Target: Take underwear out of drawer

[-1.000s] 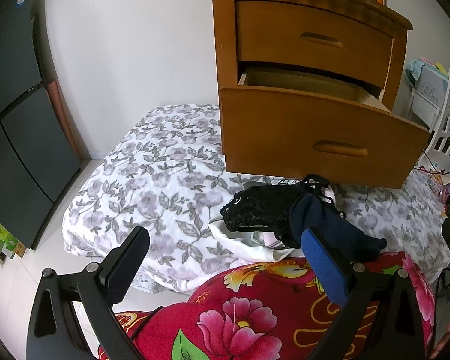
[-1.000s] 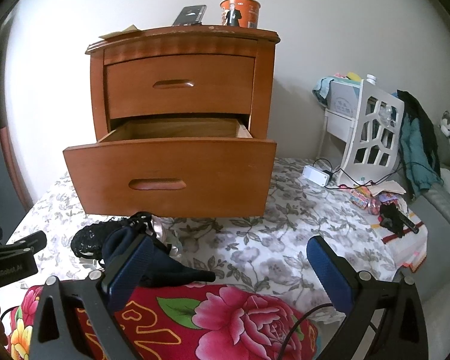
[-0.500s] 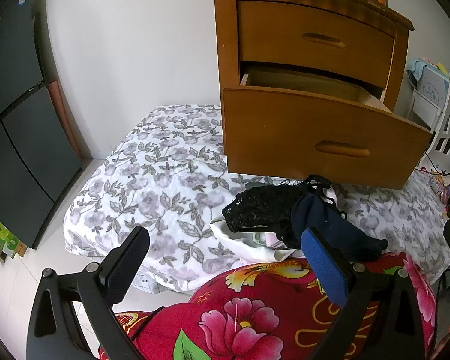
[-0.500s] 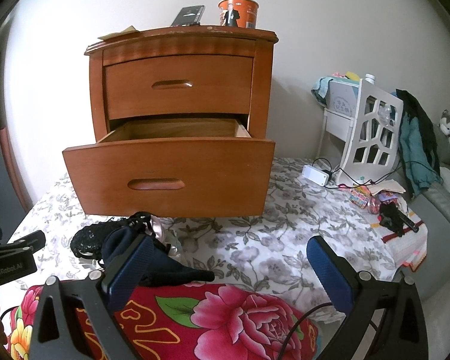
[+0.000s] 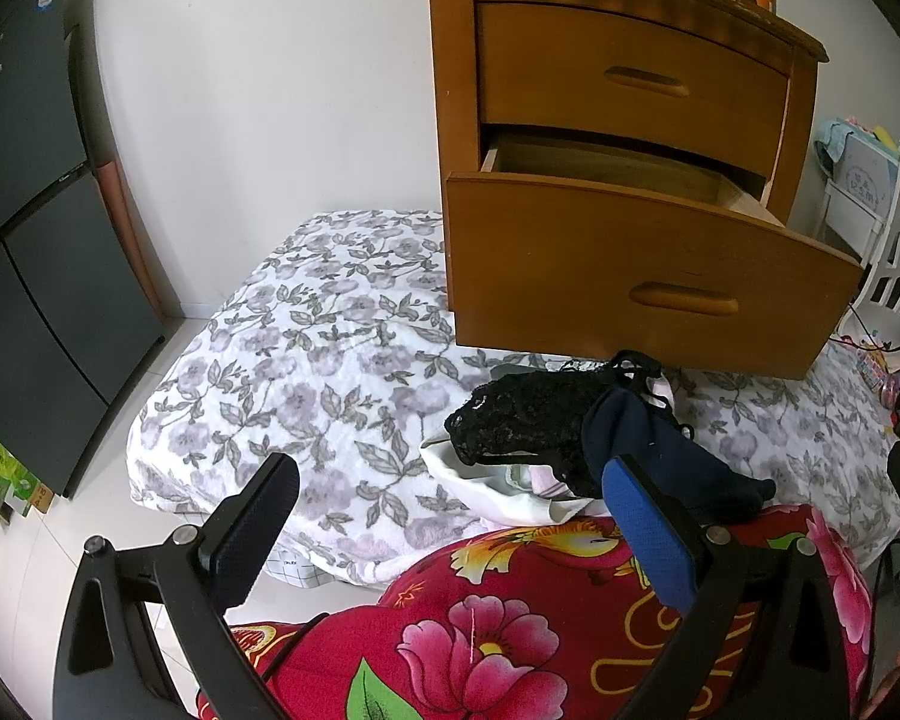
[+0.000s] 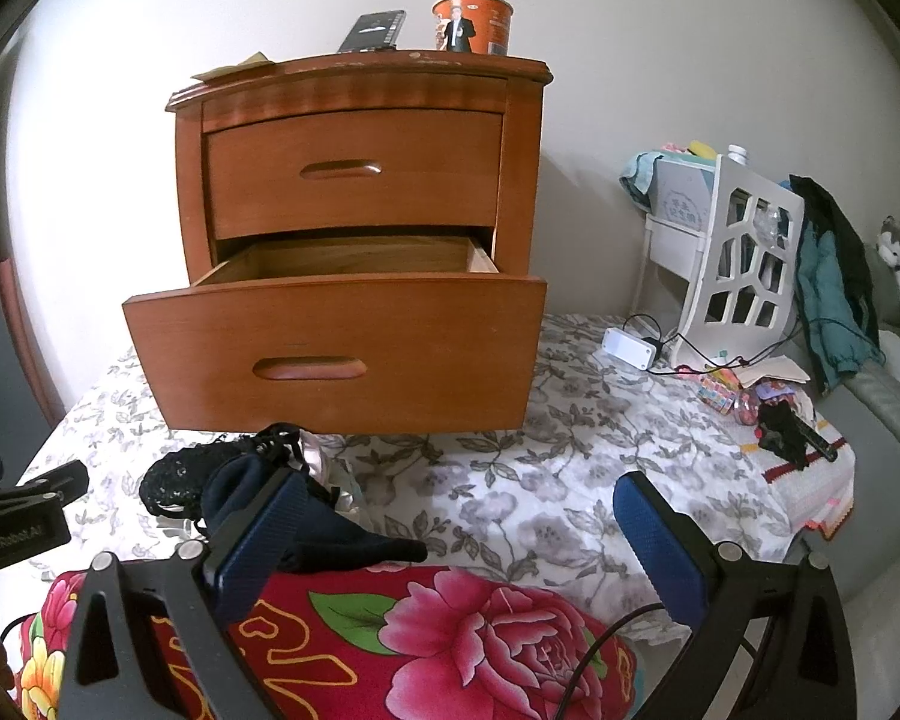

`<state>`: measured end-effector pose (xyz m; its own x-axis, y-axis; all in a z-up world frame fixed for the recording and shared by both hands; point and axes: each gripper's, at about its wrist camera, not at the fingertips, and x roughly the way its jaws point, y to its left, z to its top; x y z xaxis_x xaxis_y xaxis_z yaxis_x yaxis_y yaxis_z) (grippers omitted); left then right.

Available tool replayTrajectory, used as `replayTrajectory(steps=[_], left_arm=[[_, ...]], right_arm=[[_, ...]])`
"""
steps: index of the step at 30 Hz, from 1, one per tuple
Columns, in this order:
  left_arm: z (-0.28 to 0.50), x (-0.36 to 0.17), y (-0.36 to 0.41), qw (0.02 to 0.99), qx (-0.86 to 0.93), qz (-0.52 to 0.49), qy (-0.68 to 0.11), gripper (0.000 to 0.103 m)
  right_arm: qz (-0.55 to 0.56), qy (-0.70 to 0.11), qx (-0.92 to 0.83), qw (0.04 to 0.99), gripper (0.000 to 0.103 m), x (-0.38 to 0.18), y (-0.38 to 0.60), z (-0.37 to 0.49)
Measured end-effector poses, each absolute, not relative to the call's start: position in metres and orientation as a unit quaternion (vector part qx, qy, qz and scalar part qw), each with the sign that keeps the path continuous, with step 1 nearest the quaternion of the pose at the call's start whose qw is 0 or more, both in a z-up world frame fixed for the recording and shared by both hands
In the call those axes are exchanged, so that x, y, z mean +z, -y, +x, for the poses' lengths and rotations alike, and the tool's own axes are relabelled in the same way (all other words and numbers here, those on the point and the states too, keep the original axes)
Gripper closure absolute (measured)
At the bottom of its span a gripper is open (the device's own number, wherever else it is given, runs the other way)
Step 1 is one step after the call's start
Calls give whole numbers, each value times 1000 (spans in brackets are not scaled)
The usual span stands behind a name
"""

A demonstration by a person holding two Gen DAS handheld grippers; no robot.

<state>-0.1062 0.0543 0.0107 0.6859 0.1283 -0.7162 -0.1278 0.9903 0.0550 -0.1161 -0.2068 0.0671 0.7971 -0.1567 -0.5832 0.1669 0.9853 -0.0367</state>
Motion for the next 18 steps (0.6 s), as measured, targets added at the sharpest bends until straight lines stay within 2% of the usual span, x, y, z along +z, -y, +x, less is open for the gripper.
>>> replayTrajectory(steps=[18], left_arm=[[-107,11,-54,920,73,1,-386,2]], right_arm=[[8,-308,-85,948,0,66,208,-117]])
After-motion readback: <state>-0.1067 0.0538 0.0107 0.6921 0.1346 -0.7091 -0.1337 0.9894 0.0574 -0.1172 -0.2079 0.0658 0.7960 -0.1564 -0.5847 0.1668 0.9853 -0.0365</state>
